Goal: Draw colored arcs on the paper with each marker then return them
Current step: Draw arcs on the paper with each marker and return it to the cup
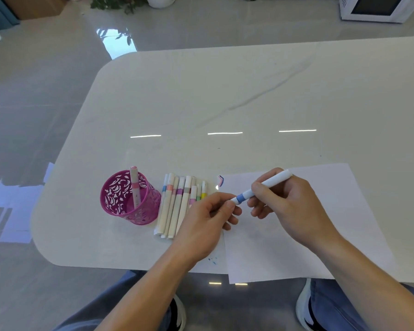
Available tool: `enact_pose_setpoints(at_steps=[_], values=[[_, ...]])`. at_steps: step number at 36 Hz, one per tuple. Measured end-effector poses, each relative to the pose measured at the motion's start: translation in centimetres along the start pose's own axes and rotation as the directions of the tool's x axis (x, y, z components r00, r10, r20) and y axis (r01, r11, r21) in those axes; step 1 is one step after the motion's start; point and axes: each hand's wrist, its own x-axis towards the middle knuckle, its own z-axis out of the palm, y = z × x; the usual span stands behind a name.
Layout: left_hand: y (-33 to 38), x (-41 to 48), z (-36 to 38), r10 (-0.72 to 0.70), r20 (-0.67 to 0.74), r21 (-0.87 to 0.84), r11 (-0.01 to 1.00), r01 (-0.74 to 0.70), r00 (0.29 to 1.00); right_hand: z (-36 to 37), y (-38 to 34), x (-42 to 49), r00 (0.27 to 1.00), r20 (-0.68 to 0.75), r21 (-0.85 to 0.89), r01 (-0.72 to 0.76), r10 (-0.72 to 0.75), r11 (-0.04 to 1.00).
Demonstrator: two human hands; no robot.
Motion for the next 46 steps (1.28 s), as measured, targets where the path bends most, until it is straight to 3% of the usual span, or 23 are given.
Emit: enact_pose_setpoints(at_steps=[19, 29, 38, 46], values=[[-0.1, -0.2, 0.2, 0.124, -0.139, -0.021, 0.991, -0.129, 0.982, 0.7, 0.4, -0.5, 1.0, 0.014, 0.286, -0.019, 0.016, 0.958], [0.1, -0.2, -0.1, 0.128, -0.163, 0.018, 0.992, -0.127, 0.978, 1.1, 0.5, -0.5, 0.999, 0.038, 0.32, -0.033, 0.022, 0.947], [1.8, 0.0, -1.1, 0.174, -0.21, 0.007, 0.984, -0.177, 0.962, 1.6, -0.1, 0.1, 0.989, 0.066, 0.437, -0.151, 0.135, 0.887], [2.5, -1.4, -3.6, 0.211, -0.363, -0.126, 0.954, -0.273, 0.907, 2.1, 0.1, 0.2, 0.973, 0.052, 0.326, -0.228, 0.224, 0.917]])
